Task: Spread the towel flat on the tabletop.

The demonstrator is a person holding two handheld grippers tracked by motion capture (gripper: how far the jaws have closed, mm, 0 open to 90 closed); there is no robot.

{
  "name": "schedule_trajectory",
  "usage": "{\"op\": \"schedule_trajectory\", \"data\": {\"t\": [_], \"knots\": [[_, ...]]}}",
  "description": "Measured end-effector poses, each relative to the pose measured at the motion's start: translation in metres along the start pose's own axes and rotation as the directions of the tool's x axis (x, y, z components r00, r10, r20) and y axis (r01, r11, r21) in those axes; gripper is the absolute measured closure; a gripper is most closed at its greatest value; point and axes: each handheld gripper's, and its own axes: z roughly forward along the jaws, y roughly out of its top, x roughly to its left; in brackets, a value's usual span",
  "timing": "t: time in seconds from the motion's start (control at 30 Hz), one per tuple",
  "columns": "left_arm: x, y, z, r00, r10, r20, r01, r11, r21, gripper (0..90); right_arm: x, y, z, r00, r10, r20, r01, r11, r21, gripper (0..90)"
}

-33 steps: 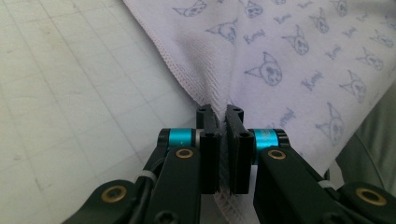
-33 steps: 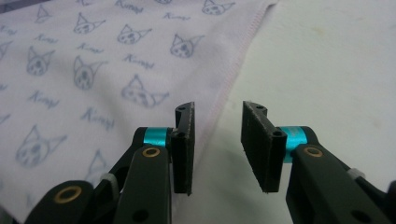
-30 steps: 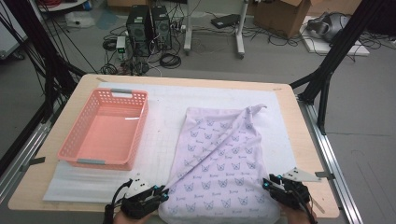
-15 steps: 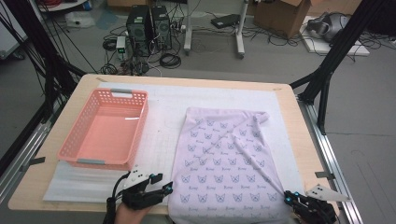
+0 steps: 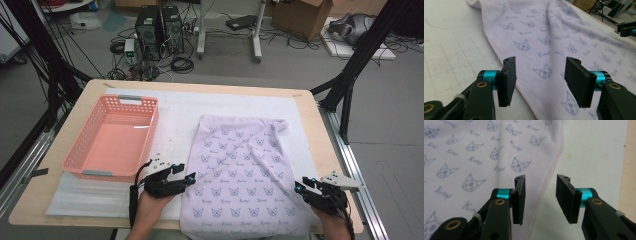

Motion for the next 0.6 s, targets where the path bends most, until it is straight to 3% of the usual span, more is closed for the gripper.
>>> {"op": "schedule_trajectory", "data": {"t": [0.1, 0.27, 0.33, 0.4, 0.47, 0.5, 0.57, 0.6], "knots": [[0.007, 0.005, 0.009, 0.9999, -0.013, -0.011, 0.013, 0.9998, 0.012, 41.1, -0.004, 0.007, 0.002, 1.0000, 0.007, -0.005, -0.007, 1.000, -0.004, 55.4], [0.016, 0.011, 0.024, 0.9988, -0.032, -0.037, 0.033, 0.9991, 0.027, 41.4, -0.013, 0.019, 0.023, 0.9998, 0.010, 0.019, -0.011, 1.000, 0.026, 54.4], [0.017, 0.014, 0.030, 0.9988, -0.022, -0.045, 0.024, 0.9986, 0.048, 42.5, -0.015, 0.025, 0.041, 0.9996, 0.020, 0.020, -0.022, 0.998, 0.053, 57.4], [0.019, 0.017, 0.037, 0.9976, -0.022, -0.065, 0.026, 0.9984, 0.051, 43.2, -0.014, 0.026, 0.046, 0.9996, 0.025, 0.014, -0.026, 0.998, 0.060, 60.6], [0.022, 0.020, 0.046, 0.9952, -0.023, -0.095, 0.034, 0.9932, 0.111, 44.4, -0.011, 0.027, 0.055, 0.9995, 0.027, 0.019, -0.029, 0.996, 0.081, 67.6], [0.023, 0.021, 0.050, 0.9941, -0.015, -0.107, 0.030, 0.9897, 0.140, 49.9, -0.010, 0.027, 0.054, 0.9994, 0.035, 0.009, -0.035, 0.996, 0.079, 82.6], [0.019, 0.022, 0.057, 0.9897, 0.033, -0.139, -0.007, 0.9841, 0.177, 54.5, -0.011, 0.026, 0.053, 0.9991, 0.039, -0.015, -0.038, 0.996, 0.079, 84.9], [0.016, 0.023, 0.058, 0.9857, 0.073, -0.152, -0.042, 0.9784, 0.203, 67.7, -0.011, 0.025, 0.052, 0.9991, 0.040, -0.013, -0.038, 0.996, 0.082, 85.6]]}}
